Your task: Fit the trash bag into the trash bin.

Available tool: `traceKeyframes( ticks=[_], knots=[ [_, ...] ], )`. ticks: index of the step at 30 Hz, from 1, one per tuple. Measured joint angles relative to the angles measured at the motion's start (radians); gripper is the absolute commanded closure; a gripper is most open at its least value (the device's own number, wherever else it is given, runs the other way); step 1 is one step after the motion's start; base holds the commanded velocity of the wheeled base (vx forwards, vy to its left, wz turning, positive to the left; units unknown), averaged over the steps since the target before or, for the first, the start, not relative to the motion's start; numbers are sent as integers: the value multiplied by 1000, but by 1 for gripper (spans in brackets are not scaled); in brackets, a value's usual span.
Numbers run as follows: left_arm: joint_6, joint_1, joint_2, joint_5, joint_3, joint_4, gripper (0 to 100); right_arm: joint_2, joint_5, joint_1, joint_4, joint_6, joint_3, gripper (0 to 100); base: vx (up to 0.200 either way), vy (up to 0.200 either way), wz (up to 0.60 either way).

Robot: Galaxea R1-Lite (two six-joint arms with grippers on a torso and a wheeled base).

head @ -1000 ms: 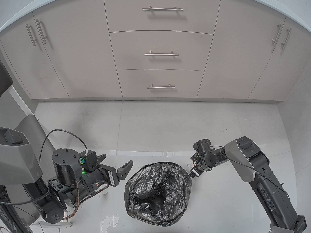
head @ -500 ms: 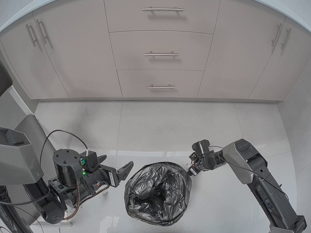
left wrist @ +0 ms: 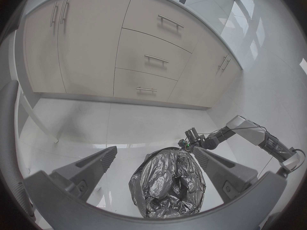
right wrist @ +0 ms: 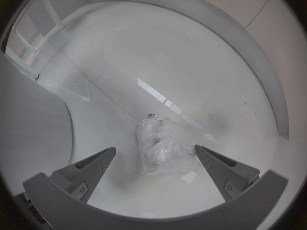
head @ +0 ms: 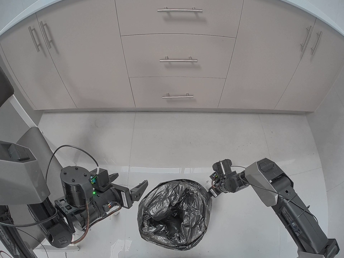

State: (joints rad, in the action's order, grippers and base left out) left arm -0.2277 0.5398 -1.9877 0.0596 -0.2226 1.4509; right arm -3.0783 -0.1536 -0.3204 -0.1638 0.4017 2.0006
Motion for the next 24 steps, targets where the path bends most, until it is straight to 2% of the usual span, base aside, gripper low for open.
traceKeyframes(
  ticks=[13, 14, 24],
  knots=[
    [1, 0, -17, 1, 1, 0, 0, -17, -7, 18, -48, -13, 0, 0, 0, 0, 0],
    [1, 0, -18, 1, 1, 0, 0, -17, -7, 19, -48, -13, 0, 100, 0, 0, 0],
    [1, 0, -20, 0, 3, 17, 0, -20, -7, 20, -49, -13, 0, 100, 0, 0, 0]
  ],
)
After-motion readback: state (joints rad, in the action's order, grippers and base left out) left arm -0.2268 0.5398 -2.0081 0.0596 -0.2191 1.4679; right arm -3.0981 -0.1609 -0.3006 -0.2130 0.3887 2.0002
